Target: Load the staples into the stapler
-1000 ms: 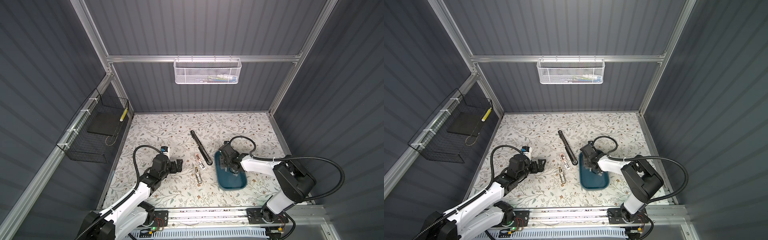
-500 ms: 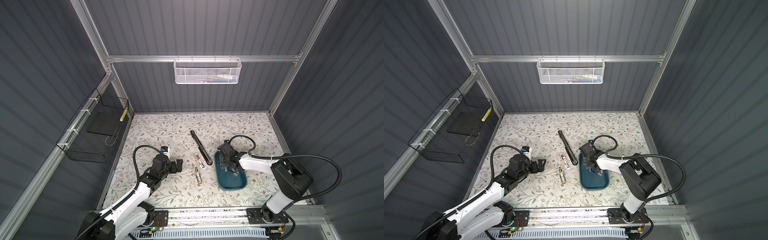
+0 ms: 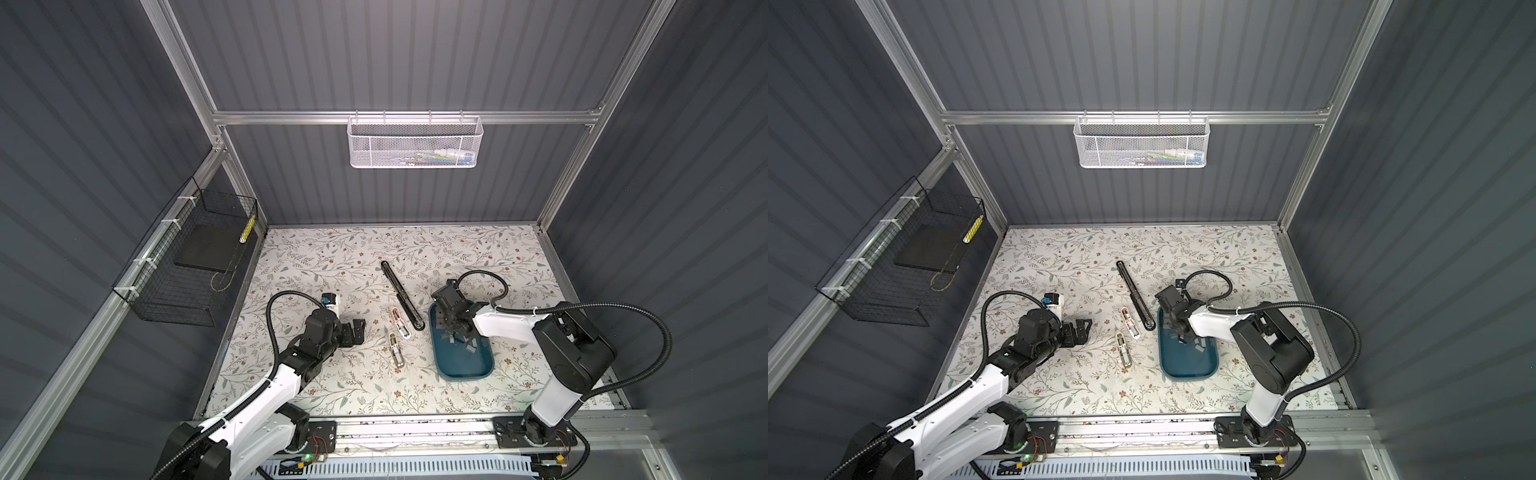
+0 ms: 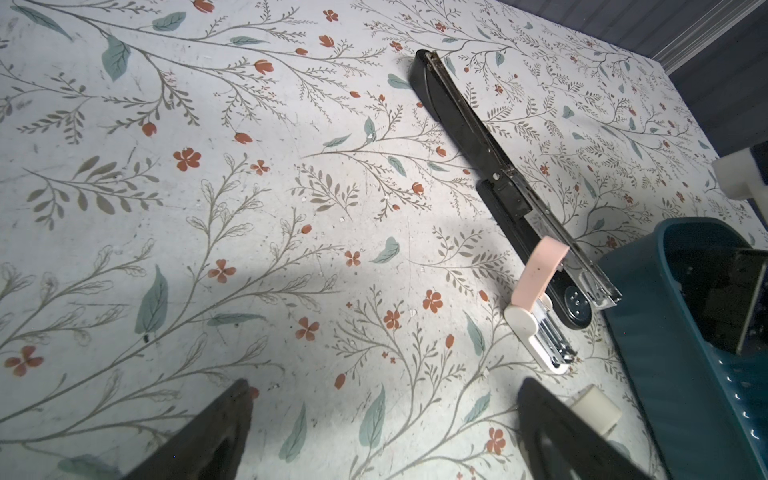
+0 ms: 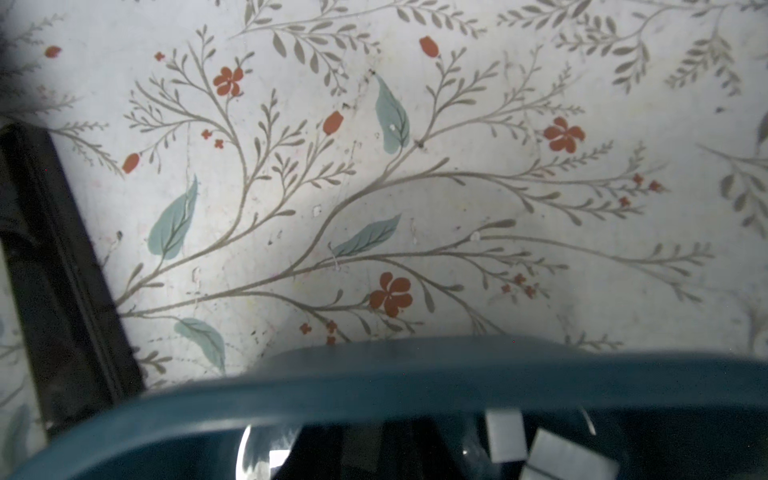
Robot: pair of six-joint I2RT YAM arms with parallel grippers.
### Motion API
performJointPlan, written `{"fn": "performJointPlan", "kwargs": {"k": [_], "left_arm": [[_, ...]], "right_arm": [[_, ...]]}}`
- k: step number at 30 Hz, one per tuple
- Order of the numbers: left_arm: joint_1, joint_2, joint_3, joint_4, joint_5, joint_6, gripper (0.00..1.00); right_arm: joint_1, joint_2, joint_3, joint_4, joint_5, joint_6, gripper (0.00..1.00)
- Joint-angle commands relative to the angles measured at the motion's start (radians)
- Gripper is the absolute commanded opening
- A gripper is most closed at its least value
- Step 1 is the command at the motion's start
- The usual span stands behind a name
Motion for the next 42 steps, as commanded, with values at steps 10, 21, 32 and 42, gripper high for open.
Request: {"fn": "performJointPlan", "kwargs": {"k": [10,21,32,42], "left_arm": [[-0.005,-0.018,-0.013,-0.005,-0.002,0.006,1.00],[-0.005,-0.017,-0.012,-0.006,0.000,0.005,1.00],[-0.005,-0.017,-0.012,-0.005,0.000,0.005,1.00],[-0.005,-0.020,-0.014,-0.004,0.001,0.005,1.00]], "right_arm": [[0.015,0.008,-0.007,-0.042,0.011,0.008,0.25],[0.014,0.028,0.007,-0.046,0.006,0.010,0.23],[0.014,0.039,0.009,-0.046,0.005,0.013,0.22],[0.014,0.047,0.009,-0.043,0.003,0.015,0.22]]}}
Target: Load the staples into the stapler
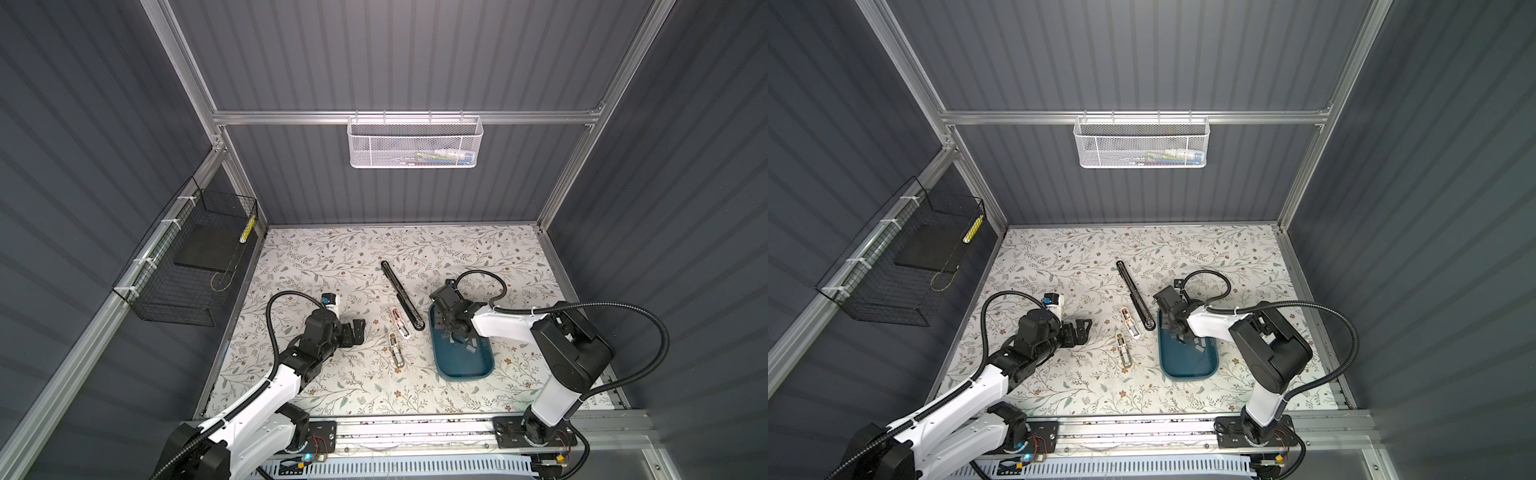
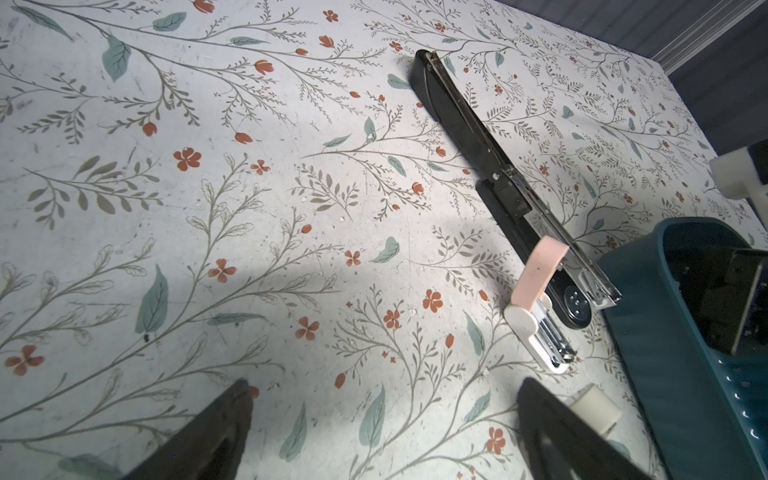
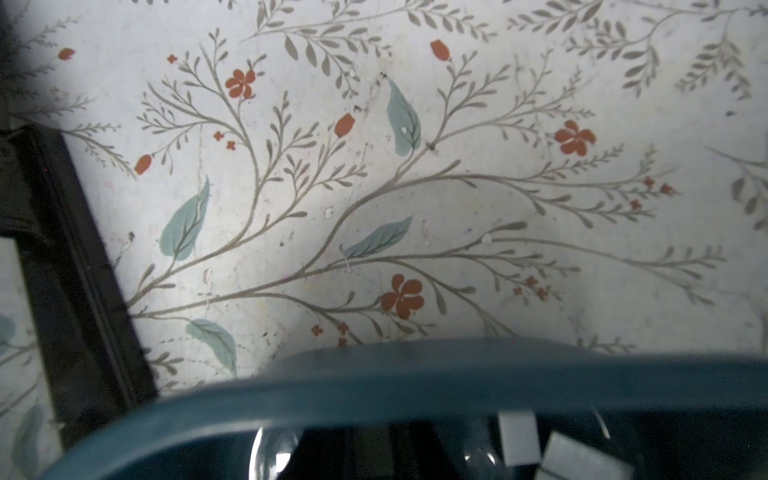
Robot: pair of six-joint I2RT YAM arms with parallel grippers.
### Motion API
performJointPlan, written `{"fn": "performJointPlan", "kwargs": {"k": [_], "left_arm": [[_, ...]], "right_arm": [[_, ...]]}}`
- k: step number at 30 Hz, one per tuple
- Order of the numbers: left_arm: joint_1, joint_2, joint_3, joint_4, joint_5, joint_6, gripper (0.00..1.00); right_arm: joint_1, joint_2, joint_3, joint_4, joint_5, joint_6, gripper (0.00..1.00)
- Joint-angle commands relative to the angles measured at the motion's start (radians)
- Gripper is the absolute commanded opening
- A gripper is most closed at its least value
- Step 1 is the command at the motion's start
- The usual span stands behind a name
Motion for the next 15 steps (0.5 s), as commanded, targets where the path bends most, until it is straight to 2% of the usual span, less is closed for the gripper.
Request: {"fn": "performJointPlan", "kwargs": {"k": [1,6,15], "left_arm": [[-0.005,-0.016,-0.013,-0.004,0.002,0.005,1.00],[-0.005,-0.016,-0.013,-0.004,0.002,0.005,1.00],[-0.005,-0.018,-0.005,-0.023,-0.003,0.003,1.00]], "right_arm": [[0.003,0.034,-0.001,-0.047,-0.005,0.011,0.21],[0.003,0.026,-0.001,-0.048,-0.008,0.008,0.15],[0.004,-0.081,-0.018,-0.044,-0.031,-0.031,0.13]]}}
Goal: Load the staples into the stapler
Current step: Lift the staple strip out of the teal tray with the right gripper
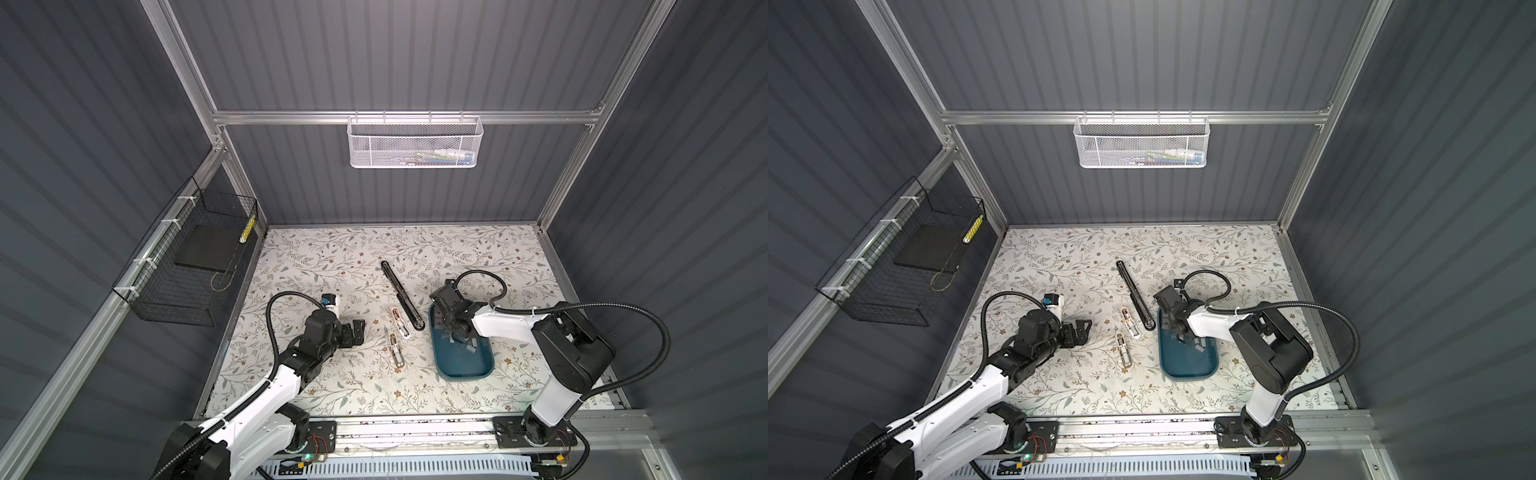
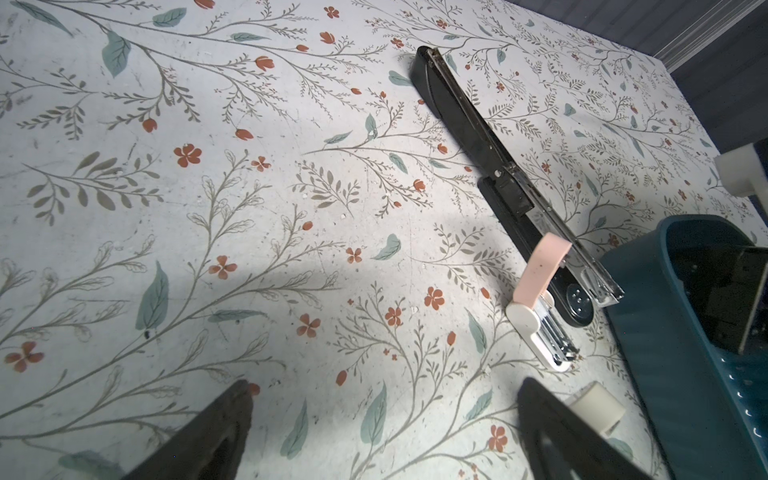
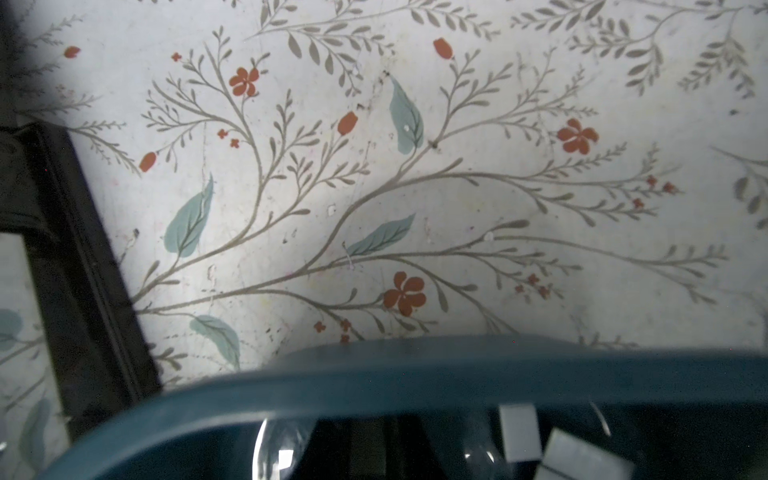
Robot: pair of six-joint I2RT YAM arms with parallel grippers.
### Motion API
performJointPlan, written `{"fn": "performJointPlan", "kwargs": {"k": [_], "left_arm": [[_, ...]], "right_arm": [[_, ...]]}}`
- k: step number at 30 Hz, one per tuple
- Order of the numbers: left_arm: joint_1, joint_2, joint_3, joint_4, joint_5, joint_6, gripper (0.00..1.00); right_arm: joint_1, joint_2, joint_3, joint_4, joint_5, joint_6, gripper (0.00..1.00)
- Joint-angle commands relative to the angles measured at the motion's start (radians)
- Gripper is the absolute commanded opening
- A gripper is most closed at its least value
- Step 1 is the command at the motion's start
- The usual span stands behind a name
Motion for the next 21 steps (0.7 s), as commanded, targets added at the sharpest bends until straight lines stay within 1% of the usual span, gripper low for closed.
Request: {"fn": "performJointPlan", "kwargs": {"k": [1,6,10,13,17,21], "left_arm": [[-0.005,-0.027,-0.004,-0.024,-0.005,0.001,1.00],[-0.005,-0.078,-0.028,-0.019,-0.050,-0.005,1.00],[-0.005,-0.057,-0.021,-0.016,-0.035,-0.001,1.00],[-0.004,-0.055,-0.020,-0.015,-0.028,0.001,1.00],[-0.005,-0.079,-0.030,-0.014,-0.027,-0.001,1.00],[-0.005,-0.095,-0.037,-0.015,-0.025,-0.003,1.00]], "right_arm": [[0.005,-0.085,-0.019,-0.033,-0.020,-0.031,0.13],[0.019,-0.218,-0.067,0.005,-0.039,-0.093,0.12],[0.050,-0.298,-0.093,0.037,-0.067,-0.129,0.10],[0.099,-0.344,-0.095,0.056,-0.053,-0.163,0.09],[0.189,-0.399,-0.107,0.108,-0.017,-0.224,0.09],[0.254,-0.408,-0.112,0.155,-0.039,-0.261,0.10]]}}
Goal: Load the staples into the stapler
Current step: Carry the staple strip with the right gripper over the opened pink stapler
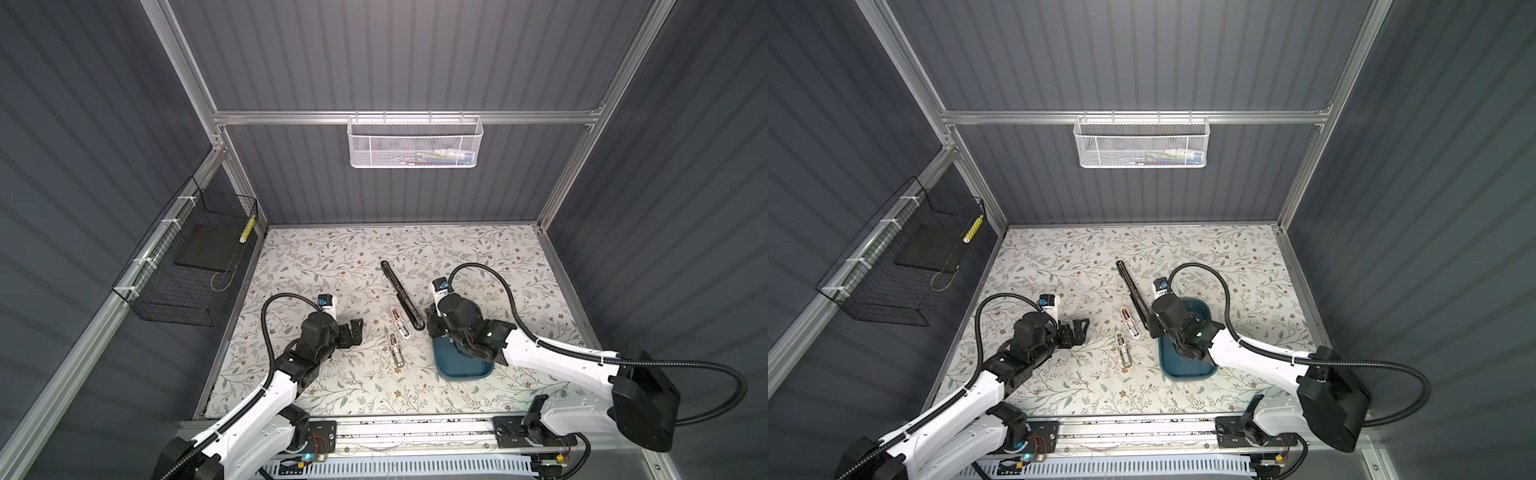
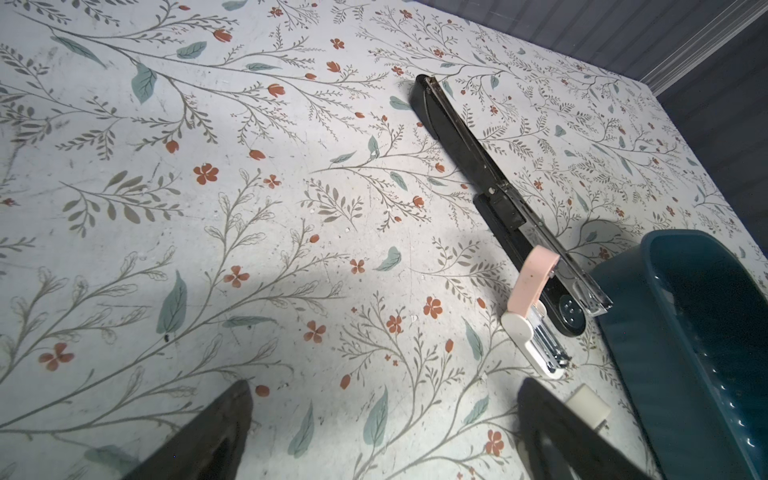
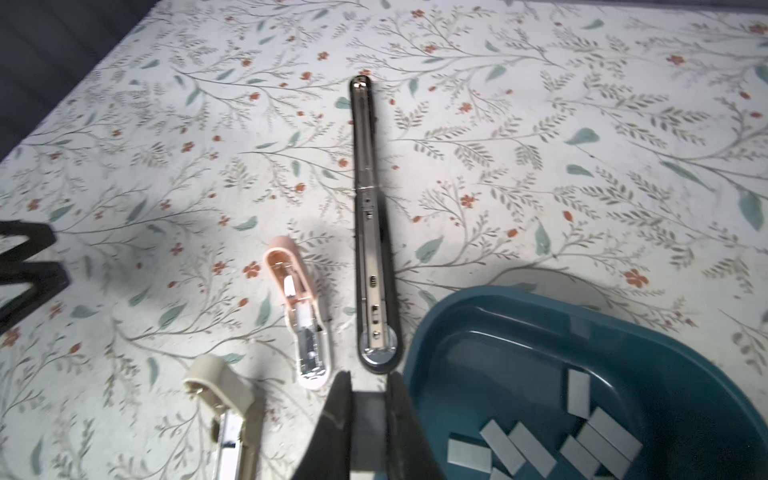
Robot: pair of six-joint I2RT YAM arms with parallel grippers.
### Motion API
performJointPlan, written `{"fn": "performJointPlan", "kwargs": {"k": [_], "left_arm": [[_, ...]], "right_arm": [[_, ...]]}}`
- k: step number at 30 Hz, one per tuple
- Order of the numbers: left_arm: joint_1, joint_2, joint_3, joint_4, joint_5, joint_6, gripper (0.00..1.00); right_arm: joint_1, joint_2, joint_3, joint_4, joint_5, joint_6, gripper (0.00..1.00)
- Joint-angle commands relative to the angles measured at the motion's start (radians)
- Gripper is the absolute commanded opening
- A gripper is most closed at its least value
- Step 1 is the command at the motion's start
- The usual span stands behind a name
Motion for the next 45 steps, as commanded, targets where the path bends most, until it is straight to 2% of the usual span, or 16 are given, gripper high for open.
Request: {"fn": "performJointPlan", "kwargs": {"k": [1,4,9,18,25,45], "left_arm": [[-0.005,-0.019,-0.014,-0.010,-0.002,-0.001,1.00],[-0.005,-0.023,-0.017,-0.010,-0.002,-0.001,1.00],[-0.005,-0.018,-0.014,-0.010,-0.004,-0.002,1.00],[-0.005,0.001,-0.011,-0.004,0.005,0.002,1.00],[-0.006,-0.012,-0.024,0.021,0.042,0.015,1.00],[-0.006,-0.005,-0.023,0.025,0.044,0.017,1.00]], "right_arm": [[0.037,0.006,-0.011,0.054,-0.005,-0.056,0.10],[0.055,0.059,0.014,0.042,-0.002,-0.042,0.09],[0.089,0.165,0.063,0.014,0.068,-0.012,0.07],[0.107,0.324,0.131,0.037,0.071,-0.007,0.07],[0.105,0.386,0.165,0.046,0.073,-0.022,0.08],[0.079,0.500,0.248,0.024,0.073,-0.042,0.09]]}}
